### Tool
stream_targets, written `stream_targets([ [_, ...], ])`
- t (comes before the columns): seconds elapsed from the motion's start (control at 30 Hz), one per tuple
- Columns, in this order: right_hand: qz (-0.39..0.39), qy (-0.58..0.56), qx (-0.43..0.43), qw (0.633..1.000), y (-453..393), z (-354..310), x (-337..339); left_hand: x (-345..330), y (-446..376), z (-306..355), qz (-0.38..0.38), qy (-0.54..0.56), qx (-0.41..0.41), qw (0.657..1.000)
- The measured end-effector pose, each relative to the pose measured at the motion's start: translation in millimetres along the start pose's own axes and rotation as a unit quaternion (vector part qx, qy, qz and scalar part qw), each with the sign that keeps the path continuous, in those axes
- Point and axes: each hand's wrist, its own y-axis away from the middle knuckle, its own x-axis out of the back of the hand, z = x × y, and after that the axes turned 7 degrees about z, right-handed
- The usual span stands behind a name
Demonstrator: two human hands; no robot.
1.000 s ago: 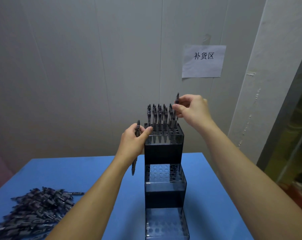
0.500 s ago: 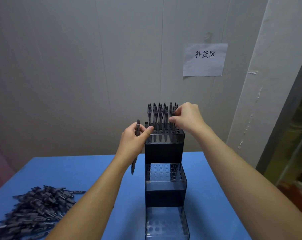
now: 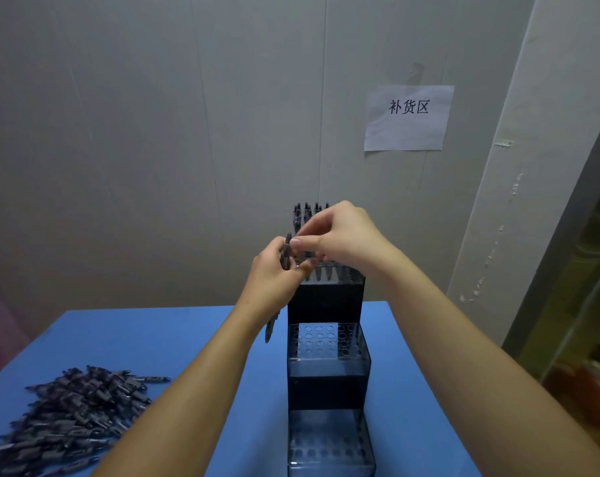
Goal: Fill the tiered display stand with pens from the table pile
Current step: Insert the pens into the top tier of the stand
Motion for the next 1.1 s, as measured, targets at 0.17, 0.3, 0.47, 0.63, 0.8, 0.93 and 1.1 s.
stream_targets([
  [0.17, 0.005, -0.049, -0.021, 0.999, -1, 4, -15, -4, 4, 8, -0.013, 0.006, -0.017, 1.000],
  [0.3, 0.025, -0.098, -0.043, 0.994, -1, 8, -13, -2, 6, 9, -0.013, 0.015, -0.016, 1.000],
  [0.47, 0.125, -0.172, -0.034, 0.977, -4, 2, -2, 0, 3, -2, -0.009, -0.010, 0.009, 1.000],
  [0.63, 0.132, -0.194, -0.020, 0.972, -13, 2, 10, -2, 5, -9, -0.011, 0.013, 0.029, 0.999],
  [0.8, 0.089, -0.176, -0.026, 0.980, -14, 12, 2, -3, 3, 0, -0.017, 0.022, 0.020, 0.999],
  [0.93, -0.004, -0.102, -0.033, 0.994, -8, 17, -7, -3, 0, 6, -0.023, 0.040, 0.025, 0.999],
  [1.1, -0.006, -0.097, -0.029, 0.995, -6, 16, -10, -5, -4, 4, -0.030, 0.057, 0.032, 0.997],
])
